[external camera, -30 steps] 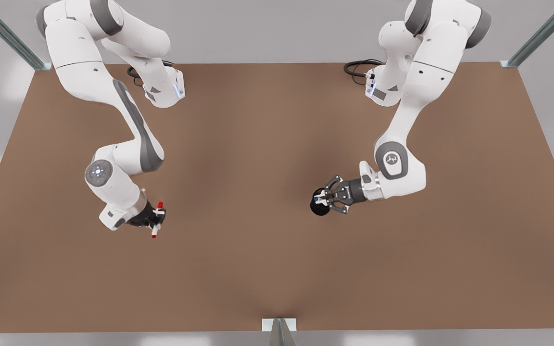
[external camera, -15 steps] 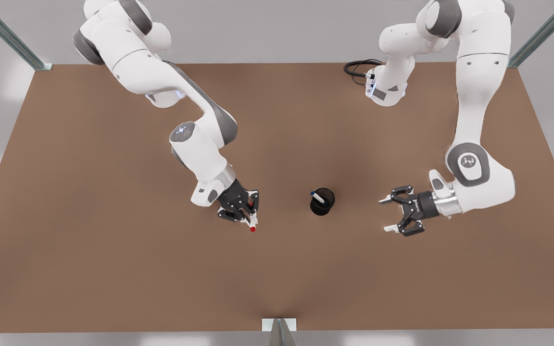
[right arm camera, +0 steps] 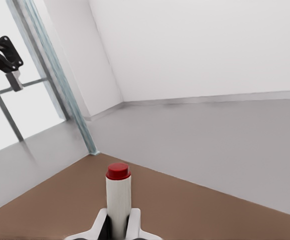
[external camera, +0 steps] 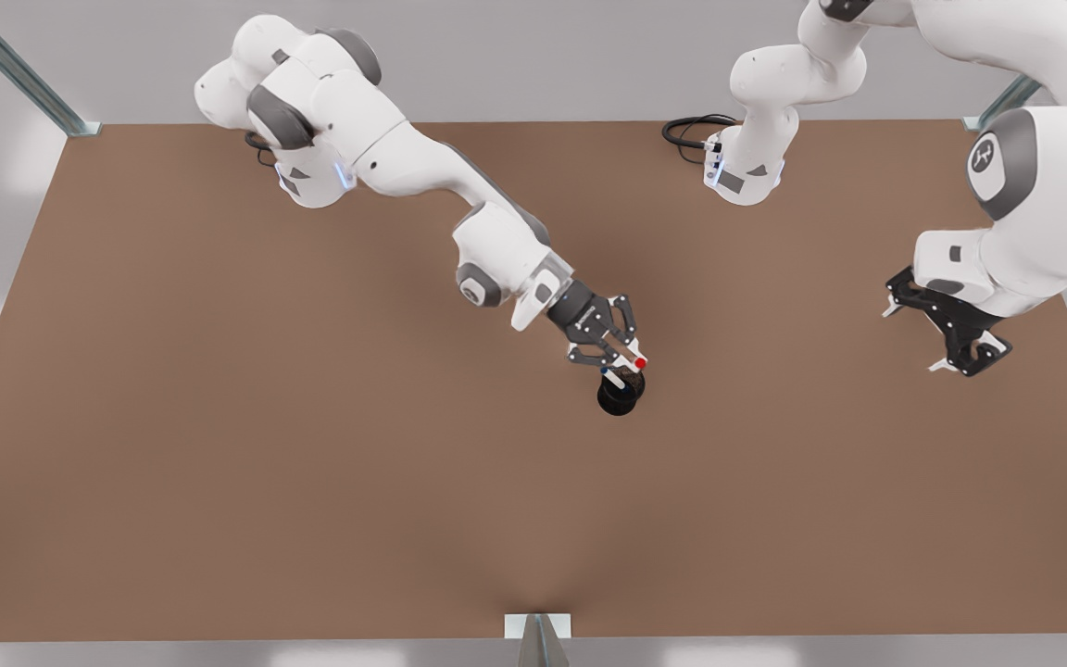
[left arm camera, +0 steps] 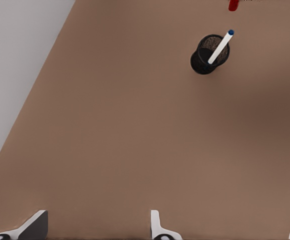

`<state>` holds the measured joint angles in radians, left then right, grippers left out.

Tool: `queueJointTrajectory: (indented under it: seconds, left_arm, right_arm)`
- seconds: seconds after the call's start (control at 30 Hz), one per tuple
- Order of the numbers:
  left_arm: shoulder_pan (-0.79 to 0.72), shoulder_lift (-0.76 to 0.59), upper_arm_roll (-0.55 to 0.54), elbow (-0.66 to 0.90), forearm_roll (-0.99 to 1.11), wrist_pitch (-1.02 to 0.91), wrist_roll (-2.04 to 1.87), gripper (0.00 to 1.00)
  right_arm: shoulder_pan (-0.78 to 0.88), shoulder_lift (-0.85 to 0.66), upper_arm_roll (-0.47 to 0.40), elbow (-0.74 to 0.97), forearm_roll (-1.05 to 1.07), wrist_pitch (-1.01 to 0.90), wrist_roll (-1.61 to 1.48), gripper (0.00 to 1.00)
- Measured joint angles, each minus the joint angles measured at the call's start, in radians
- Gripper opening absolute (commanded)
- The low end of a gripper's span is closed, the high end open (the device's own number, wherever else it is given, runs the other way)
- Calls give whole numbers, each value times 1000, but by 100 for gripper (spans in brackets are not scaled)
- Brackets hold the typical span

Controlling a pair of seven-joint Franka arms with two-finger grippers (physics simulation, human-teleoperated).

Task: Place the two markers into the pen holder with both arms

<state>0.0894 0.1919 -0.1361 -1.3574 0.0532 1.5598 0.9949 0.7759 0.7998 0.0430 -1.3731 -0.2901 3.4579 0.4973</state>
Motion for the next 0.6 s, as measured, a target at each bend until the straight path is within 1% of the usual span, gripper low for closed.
queueJointTrajectory:
  seconds: [0.07,0.13,0.23,0.37,0.6]
  left_arm:
    - [1,4,0,-1,13,-12,-105,100]
    - [1,12,0,-1,20,-20,-198,100]
    - [4,26,0,-1,25,-28,-320,100]
    - [7,34,0,-1,28,-34,-455,100]
    - [7,44,2,-1,29,-35,-629,100]
  right_arm:
    - [33,35,-39,26,-9,19,9,21]
    - [43,57,-51,29,-14,33,12,21]
    - [37,69,-55,10,-27,48,14,21]
    - [43,119,-57,6,-50,58,11,21]
    - [58,180,-70,12,-64,65,2,21]
